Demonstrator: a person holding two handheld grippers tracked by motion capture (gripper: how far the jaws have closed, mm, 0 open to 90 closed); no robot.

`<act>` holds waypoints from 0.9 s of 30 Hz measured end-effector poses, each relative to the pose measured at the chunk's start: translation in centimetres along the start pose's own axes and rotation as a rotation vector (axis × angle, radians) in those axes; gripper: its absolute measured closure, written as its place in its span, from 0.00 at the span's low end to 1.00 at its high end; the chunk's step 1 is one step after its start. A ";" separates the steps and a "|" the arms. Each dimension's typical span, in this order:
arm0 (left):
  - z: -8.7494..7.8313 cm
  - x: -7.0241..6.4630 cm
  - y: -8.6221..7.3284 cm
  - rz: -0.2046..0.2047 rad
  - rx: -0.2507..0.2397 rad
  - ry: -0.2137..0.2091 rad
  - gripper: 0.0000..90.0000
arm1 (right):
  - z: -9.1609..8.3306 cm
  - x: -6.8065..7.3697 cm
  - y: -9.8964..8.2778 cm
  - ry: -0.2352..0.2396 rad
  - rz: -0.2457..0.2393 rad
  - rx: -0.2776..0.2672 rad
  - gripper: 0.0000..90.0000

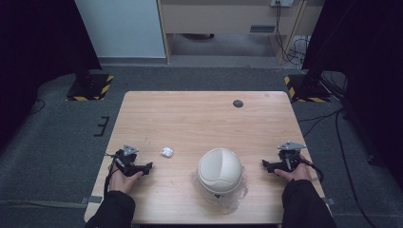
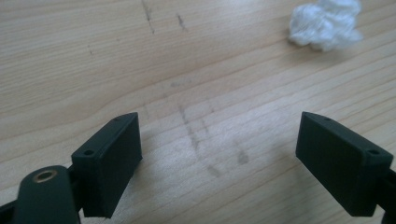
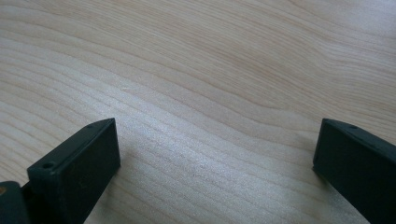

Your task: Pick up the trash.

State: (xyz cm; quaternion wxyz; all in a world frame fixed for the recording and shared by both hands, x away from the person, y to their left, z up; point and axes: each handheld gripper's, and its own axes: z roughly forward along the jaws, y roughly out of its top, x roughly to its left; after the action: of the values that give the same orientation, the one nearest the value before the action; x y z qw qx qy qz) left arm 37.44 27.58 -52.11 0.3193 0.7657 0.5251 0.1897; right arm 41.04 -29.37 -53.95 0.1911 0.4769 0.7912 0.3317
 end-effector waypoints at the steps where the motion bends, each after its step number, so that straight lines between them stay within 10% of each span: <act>1: 0.0 0.0 0.0 0.000 0.000 0.000 0.17 | 0.0 0.0 0.0 0.000 0.000 0.000 0.01; 12: -1.7 -0.1 1.2 -0.034 -0.138 -0.001 0.19 | 0.0 0.0 0.0 0.000 0.000 0.000 0.01; 27: -3.7 -1.2 2.6 -0.061 -0.339 -0.104 0.21 | 0.0 0.0 0.0 0.000 -0.001 0.000 0.01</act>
State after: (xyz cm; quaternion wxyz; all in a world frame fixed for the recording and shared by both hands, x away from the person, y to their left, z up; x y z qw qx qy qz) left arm 36.45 26.90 -47.63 0.4760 0.6935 0.4913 0.2258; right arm 41.04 -29.37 -53.95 0.1913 0.4767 0.7914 0.3315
